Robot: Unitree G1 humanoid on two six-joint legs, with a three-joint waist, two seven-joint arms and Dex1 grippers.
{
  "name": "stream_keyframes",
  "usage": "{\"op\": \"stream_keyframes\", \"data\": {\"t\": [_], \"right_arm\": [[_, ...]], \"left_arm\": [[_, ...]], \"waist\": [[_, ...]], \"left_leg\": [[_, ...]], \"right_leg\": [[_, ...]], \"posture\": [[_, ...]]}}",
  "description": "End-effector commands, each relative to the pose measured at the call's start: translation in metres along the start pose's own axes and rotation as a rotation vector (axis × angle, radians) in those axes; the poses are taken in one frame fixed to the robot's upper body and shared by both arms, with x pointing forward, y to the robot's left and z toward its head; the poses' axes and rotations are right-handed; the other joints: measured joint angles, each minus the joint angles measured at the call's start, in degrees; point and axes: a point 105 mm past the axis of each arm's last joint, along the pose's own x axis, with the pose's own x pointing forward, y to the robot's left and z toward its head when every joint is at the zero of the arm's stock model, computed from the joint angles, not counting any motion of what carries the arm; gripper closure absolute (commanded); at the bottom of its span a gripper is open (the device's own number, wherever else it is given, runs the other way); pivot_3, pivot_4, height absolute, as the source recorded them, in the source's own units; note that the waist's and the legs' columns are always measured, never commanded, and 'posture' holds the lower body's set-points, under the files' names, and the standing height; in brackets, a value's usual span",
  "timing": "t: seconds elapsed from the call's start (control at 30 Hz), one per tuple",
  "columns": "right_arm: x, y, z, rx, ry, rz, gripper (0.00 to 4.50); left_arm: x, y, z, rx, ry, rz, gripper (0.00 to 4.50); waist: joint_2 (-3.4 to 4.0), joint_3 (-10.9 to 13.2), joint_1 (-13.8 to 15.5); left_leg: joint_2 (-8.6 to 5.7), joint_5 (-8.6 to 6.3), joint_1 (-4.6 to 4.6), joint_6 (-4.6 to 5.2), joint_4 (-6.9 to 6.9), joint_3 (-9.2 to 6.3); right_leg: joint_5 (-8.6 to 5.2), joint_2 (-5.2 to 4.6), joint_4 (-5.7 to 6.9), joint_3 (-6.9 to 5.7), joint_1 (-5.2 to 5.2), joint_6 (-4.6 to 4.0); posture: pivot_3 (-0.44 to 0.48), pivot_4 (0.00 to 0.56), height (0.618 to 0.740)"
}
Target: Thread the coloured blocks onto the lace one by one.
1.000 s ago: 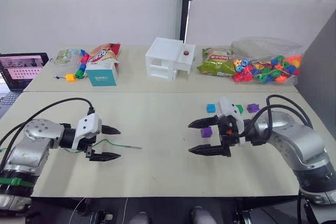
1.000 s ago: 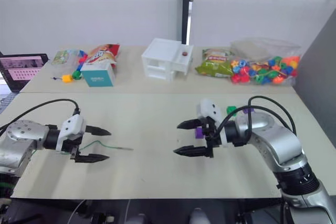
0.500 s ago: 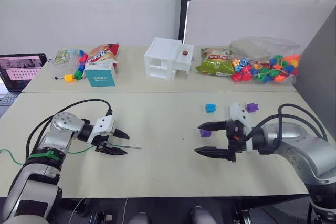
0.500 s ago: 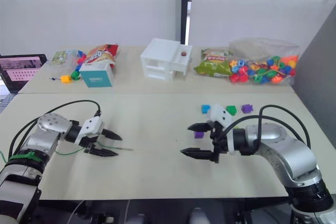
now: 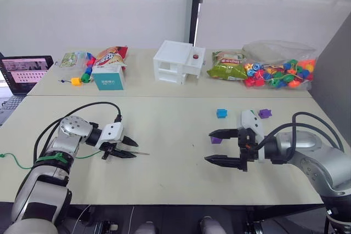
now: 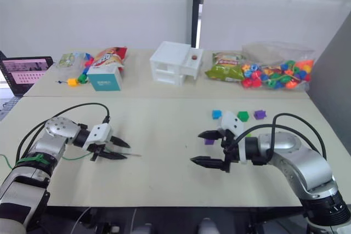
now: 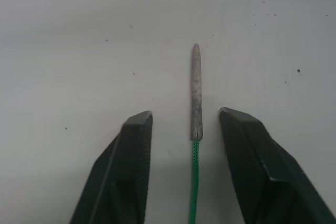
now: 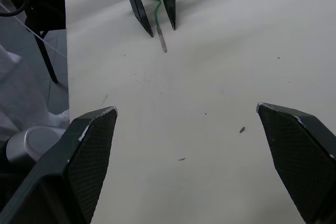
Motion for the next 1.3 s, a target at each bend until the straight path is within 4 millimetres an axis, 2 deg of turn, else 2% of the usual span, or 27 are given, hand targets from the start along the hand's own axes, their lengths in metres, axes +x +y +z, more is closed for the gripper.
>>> {"op": "stream_keyframes", "data": {"t": [0.03, 0.1, 0.23, 0.37, 0.47, 0.57, 0.67, 0.73, 0.8, 0.93, 1.1, 1.23, 1.3], "right_arm": [[-0.005, -0.001, 0.006, -0.048, -0.006, -0.017, 0.0], [-0.004, -0.002, 0.005, -0.051, -0.006, -0.015, 0.0], [-0.002, -0.003, 0.007, -0.06, -0.009, -0.012, 0.0], [-0.003, -0.004, 0.006, -0.063, -0.006, -0.012, 0.0], [-0.003, -0.004, 0.005, -0.063, -0.006, -0.011, 0.0], [-0.007, -0.005, 0.004, -0.061, -0.003, -0.022, 0.0], [-0.01, -0.008, 0.004, -0.058, 0.001, -0.043, 0.0], [-0.011, -0.008, 0.004, -0.054, 0.002, -0.05, 0.0], [-0.012, -0.007, 0.004, -0.049, 0.003, -0.053, 0.0], [-0.019, -0.004, 0.002, -0.039, 0.02, -0.072, 0.0], [-0.024, 0.003, 0.0, -0.034, 0.035, -0.068, 0.0], [-0.026, 0.007, 0.0, -0.029, 0.047, -0.068, 0.0], [-0.026, 0.008, -0.001, -0.026, 0.049, -0.071, 0.0]], "left_arm": [[0.004, -0.015, -0.019, -0.042, 0.074, -0.044, 3.82], [0.003, -0.017, -0.023, -0.054, 0.089, -0.047, 4.46], [0.003, -0.017, -0.022, -0.088, 0.063, -0.04, 4.46], [0.002, -0.011, -0.007, -0.122, -0.032, -0.014, 4.46], [0.002, -0.008, 0.007, -0.129, -0.088, -0.005, 4.46], [0.01, -0.001, 0.034, -0.119, -0.17, -0.002, 4.46], [0.032, -0.003, 0.061, -0.094, -0.197, -0.033, 4.46], [0.049, -0.005, 0.072, -0.118, -0.189, -0.034, 4.46], [0.063, -0.011, 0.074, -0.119, -0.156, -0.049, 4.46], [0.092, -0.009, 0.065, -0.086, -0.064, -0.002, 4.46], [0.107, -0.009, 0.078, -0.128, -0.114, 0.001, 4.46], [0.105, -0.014, 0.074, -0.093, -0.059, -0.017, 3.27], [0.103, -0.016, 0.078, -0.08, -0.088, -0.018, 2.59]], "waist": [[0.01, -0.01, -0.02], [0.01, -0.01, -0.04], [0.09, -0.06, -0.15], [0.1, -0.07, -0.44], [0.09, -0.06, -0.49], [0.08, -0.05, -0.37], [0.07, -0.05, 0.04], [0.07, -0.05, 0.12], [0.07, -0.05, 0.12], [0.07, -0.04, 0.04], [0.07, -0.05, 0.79], [0.07, -0.05, 0.83], [0.07, -0.05, 0.65]], "left_leg": [[0.0, 0.0, 0.01, 0.0, 0.0, 0.0], [0.0, 0.0, 0.02, 0.0, 0.0, 0.0], [0.0, -0.01, 0.04, 0.02, -0.01, -0.01], [0.01, -0.01, 0.04, 0.02, -0.01, -0.02], [0.01, -0.02, 0.0, 0.03, 0.0, -0.06], [0.01, -0.02, -0.04, 0.03, 0.0, -0.07], [0.0, -0.02, -0.09, 0.02, 0.07, -0.1], [0.0, -0.02, -0.09, 0.03, 0.07, -0.1], [0.0, -0.02, -0.09, 0.03, 0.07, -0.1], [0.0, -0.02, -0.06, 0.04, 0.04, -0.09], [-0.01, -0.02, -0.03, 0.04, 0.09, -0.09], [-0.04, -0.02, -0.04, 0.04, 0.1, -0.09], [-0.04, -0.02, -0.03, 0.04, 0.09, -0.08]], "right_leg": [[0.0, 0.0, 0.0, 0.0, 0.0, 0.0], [0.0, 0.01, 0.01, 0.0, 0.0, 0.0], [0.0, 0.02, 0.01, 0.0, 0.01, 0.0], [0.0, 0.04, 0.02, 0.0, 0.01, 0.0], [0.0, 0.03, 0.01, 0.0, 0.0, 0.0], [0.0, 0.03, 0.01, -0.01, -0.01, 0.0], [0.0, 0.02, 0.0, -0.04, -0.02, 0.01], [0.0, 0.02, -0.01, -0.04, -0.01, 0.01], [0.0, 0.02, -0.02, -0.03, -0.01, 0.01], [0.0, 0.05, -0.05, -0.03, -0.01, 0.0], [0.0, 0.01, -0.11, -0.03, 0.13, 0.01], [0.01, -0.01, -0.17, -0.02, 0.16, 0.03], [0.01, -0.01, -0.17, -0.02, 0.15, 0.03]], "posture": [[0.0, 0.15, 0.74], [0.0, 0.15, 0.74], [0.0, 0.15, 0.74], [0.0, 0.15, 0.74], [0.0, 0.15, 0.74], [0.0, 0.15, 0.74], [0.0, 0.15, 0.74], [0.0, 0.15, 0.74], [0.0, 0.15, 0.74], [0.0, 0.15, 0.74], [0.0, 0.15, 0.74], [0.0, 0.15, 0.74], [0.0, 0.15, 0.74]]}}
